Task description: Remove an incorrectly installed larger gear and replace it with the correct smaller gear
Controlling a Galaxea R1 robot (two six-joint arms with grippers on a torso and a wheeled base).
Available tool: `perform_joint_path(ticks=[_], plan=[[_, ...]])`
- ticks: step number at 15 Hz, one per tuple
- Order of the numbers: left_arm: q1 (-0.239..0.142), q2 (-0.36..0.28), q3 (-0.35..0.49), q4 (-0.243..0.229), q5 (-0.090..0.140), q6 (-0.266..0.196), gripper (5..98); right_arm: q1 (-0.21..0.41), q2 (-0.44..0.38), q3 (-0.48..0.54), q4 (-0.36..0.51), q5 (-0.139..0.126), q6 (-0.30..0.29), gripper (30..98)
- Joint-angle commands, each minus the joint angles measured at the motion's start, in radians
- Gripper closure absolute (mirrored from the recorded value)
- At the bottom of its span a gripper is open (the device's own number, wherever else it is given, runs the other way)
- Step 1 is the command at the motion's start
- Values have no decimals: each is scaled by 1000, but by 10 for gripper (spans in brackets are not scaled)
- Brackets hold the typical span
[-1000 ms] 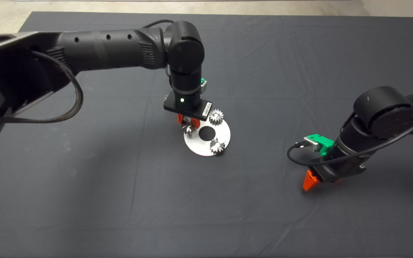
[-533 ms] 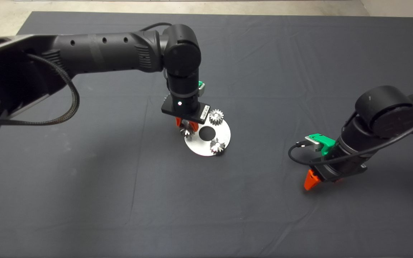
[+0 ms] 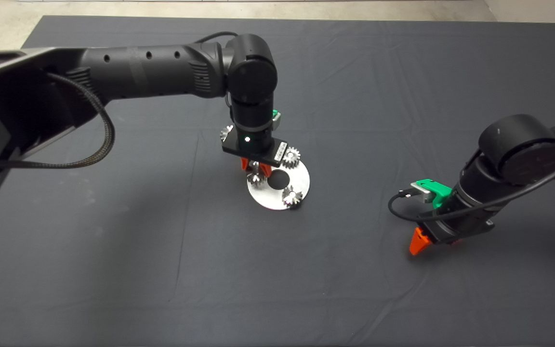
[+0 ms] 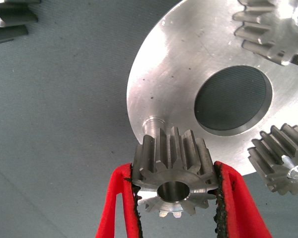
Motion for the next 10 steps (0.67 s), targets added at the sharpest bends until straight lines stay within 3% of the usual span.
perform_joint_path(ticks=[1,10], plan=[[-18,7,-38,2,51,19,820,26,3,7,-6,-88,-5,541],[-18,-2,-82,11,52,79,821,23,9,2,-6,-86,-5,541]])
